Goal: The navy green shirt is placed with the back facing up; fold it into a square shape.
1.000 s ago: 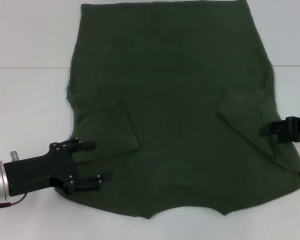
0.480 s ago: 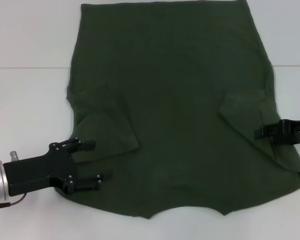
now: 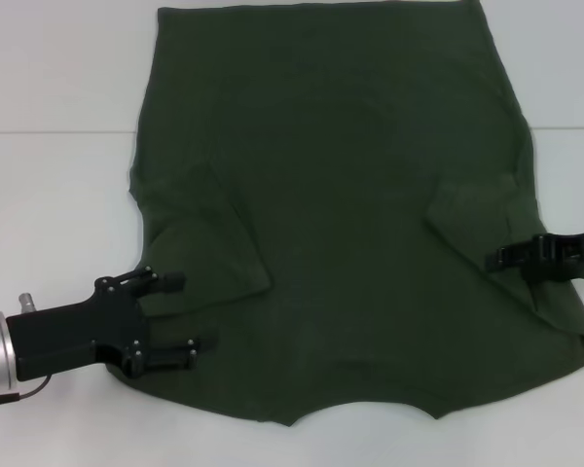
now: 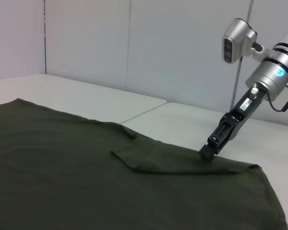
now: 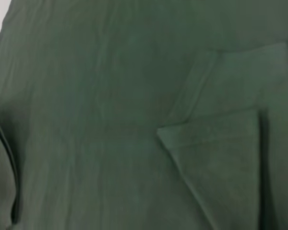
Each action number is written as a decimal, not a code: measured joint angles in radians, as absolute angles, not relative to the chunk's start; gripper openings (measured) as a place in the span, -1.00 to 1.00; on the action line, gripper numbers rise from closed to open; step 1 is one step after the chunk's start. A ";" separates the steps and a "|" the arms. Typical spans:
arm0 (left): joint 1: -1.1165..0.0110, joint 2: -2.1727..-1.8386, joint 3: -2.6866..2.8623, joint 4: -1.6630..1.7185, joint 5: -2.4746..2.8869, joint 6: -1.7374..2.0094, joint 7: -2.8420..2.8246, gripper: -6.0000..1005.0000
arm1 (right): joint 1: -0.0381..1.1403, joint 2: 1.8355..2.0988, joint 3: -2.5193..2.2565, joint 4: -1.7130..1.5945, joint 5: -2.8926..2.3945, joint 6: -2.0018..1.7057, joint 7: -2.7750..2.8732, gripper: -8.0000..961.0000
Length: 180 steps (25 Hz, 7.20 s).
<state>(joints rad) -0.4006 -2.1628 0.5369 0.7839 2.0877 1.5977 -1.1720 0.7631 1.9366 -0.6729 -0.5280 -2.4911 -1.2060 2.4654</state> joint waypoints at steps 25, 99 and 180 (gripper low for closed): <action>-0.404 -2.163 0.533 0.775 2.084 1.575 -1.175 0.78 | 0.804 1.983 -0.725 -0.540 -2.387 -1.293 2.337 0.51; -0.630 -2.017 0.423 0.681 2.601 1.511 -2.555 0.64 | 0.455 2.079 -0.712 -0.598 -2.063 -1.603 1.107 0.52; -0.684 -2.025 0.546 0.705 2.637 1.474 -2.457 -0.92 | 0.609 1.874 -0.605 -0.839 -2.640 -1.628 2.453 0.48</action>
